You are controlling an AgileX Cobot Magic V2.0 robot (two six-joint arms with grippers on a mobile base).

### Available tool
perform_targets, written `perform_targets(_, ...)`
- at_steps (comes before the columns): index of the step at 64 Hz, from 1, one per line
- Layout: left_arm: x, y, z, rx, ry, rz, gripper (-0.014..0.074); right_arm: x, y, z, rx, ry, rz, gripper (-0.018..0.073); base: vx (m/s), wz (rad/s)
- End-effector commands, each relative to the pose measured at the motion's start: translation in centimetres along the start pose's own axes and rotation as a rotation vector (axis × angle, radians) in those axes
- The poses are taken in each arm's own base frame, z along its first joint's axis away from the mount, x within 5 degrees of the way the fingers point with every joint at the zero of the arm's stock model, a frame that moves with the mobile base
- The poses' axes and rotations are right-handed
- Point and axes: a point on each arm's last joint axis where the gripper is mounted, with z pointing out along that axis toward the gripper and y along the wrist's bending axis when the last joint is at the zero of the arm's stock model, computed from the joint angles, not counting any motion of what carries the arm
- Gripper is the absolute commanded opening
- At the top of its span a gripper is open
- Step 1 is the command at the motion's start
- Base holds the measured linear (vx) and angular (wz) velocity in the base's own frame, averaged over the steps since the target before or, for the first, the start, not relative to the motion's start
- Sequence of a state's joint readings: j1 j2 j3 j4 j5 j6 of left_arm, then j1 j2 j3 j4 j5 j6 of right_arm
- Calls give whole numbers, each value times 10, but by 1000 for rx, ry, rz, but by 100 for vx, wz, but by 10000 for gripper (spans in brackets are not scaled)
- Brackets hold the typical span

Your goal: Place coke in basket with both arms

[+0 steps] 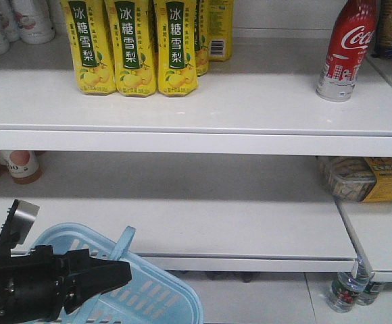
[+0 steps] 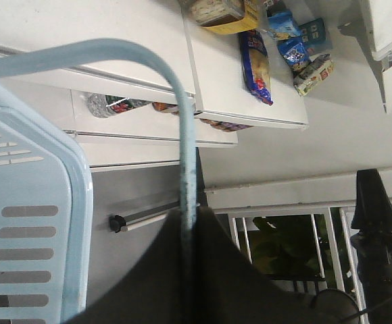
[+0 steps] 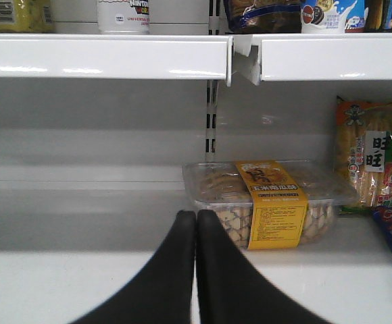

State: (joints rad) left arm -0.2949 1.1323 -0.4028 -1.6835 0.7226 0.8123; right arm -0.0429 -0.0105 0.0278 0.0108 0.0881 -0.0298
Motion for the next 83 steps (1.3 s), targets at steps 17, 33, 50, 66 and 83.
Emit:
perform_targets(17, -5, -18, -4, 112, -32, -34, -6, -4, 0, -1, 2, -75, -13, -10, 2, 0)
perform_targets(33, -5, -18, -4, 112, -32, -34, -6, -4, 0, -1, 2, -75, -13, -10, 2, -1)
perform_targets(50, -5, -18, -4, 112, -32, -34, -6, -4, 0, -1, 2, -75, -13, -10, 2, 0)
perform_targets(66, -5, -18, -4, 112, -32, -34, -6, -5, 0, -1, 2, -76, -13, -10, 1, 0)
perform_targets(83, -5, -18, -4, 112, -32, -34, -6, -5, 0, -1, 2, -76, -13, -10, 0, 0)
